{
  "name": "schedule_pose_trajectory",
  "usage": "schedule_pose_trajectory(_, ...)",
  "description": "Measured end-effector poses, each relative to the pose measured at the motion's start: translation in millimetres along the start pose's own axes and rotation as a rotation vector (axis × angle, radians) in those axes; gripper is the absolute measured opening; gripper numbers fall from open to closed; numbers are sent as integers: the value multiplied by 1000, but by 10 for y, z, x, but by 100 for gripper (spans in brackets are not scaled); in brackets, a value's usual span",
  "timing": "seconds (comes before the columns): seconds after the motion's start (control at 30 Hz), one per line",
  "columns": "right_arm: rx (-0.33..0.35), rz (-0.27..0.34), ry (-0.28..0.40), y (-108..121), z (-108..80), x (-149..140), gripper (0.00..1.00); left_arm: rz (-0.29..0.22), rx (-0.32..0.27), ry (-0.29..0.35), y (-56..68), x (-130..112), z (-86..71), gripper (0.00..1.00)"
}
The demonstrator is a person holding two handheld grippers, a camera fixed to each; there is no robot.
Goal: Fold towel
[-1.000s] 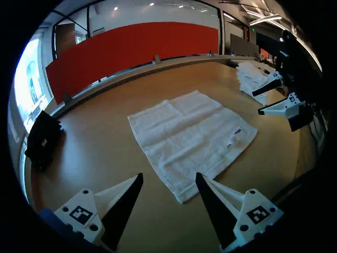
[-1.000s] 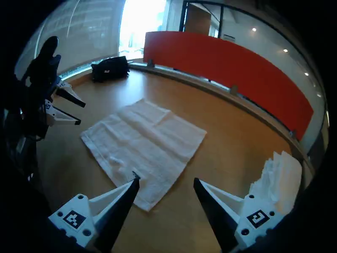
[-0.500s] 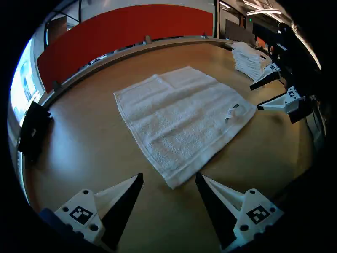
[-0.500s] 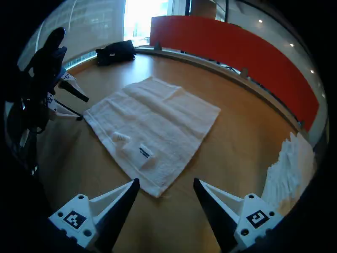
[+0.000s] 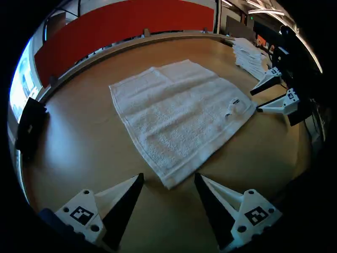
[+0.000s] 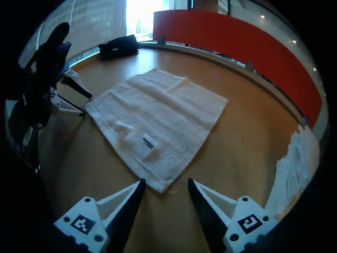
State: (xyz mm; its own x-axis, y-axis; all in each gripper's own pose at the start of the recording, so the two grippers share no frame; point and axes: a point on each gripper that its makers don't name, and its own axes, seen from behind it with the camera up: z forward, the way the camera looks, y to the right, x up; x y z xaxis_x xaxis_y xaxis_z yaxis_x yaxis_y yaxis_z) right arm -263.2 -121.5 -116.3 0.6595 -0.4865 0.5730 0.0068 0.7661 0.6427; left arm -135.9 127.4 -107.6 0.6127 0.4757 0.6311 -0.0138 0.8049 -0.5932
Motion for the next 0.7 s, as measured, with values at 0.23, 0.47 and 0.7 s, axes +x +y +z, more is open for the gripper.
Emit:
schedule_pose_trajectory(0.23,7,5,-2,1,3,-21,63,-14,0,-3,15,-12,2,70)
schedule_pose_trajectory(0.47,17,10,-1,-15,-10,-17,61,-6,-4,-4,61,-5,9,59)
schedule_pose_trajectory(0.7,29,11,-1,-32,-16,-17,54,-2,-6,-7,68,-9,16,58)
